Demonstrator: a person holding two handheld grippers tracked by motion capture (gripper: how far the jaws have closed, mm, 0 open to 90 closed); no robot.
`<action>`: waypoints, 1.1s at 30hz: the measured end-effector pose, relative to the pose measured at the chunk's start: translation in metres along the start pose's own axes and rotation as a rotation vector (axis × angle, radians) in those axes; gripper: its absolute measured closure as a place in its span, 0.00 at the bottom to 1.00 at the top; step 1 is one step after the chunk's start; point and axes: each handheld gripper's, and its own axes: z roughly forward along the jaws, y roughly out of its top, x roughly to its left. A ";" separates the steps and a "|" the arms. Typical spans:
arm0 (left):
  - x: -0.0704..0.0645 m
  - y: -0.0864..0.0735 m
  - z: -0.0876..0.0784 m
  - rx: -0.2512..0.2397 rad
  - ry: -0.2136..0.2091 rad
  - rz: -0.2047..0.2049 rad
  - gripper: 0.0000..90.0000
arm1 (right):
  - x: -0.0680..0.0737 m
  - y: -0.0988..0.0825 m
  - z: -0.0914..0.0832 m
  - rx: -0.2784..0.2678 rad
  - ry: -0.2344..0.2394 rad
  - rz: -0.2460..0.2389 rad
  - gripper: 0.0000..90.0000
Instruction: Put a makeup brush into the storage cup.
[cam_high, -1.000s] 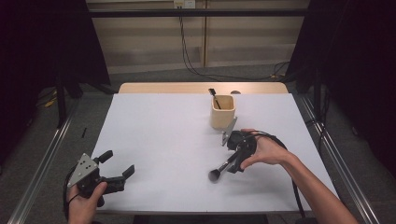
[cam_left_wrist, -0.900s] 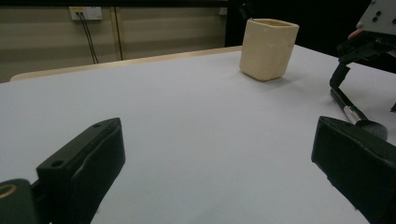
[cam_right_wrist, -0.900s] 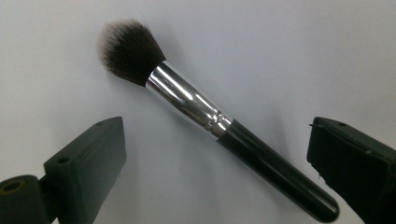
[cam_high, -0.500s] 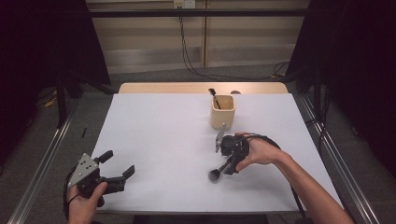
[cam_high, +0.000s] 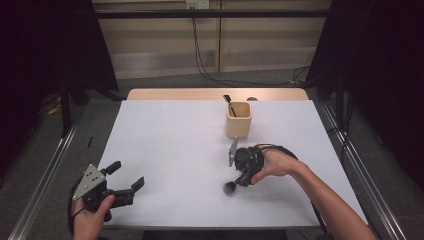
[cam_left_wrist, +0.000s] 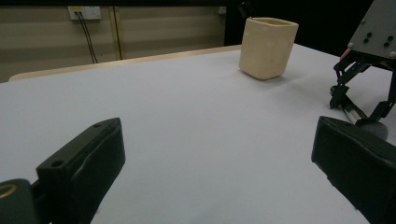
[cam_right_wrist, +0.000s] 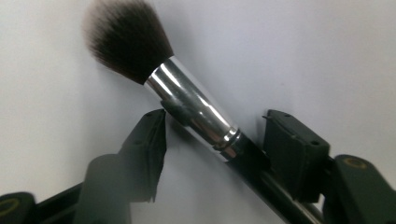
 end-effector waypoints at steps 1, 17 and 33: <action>0.000 0.000 0.000 0.000 0.000 -0.002 0.03 | 0.001 0.000 0.000 -0.002 -0.006 0.006 0.49; 0.000 0.000 0.001 0.004 0.000 0.000 0.03 | 0.004 0.003 -0.002 0.017 0.011 -0.031 0.80; 0.002 -0.001 0.000 0.012 0.000 0.003 0.03 | 0.000 0.001 -0.003 -0.016 0.018 0.004 0.81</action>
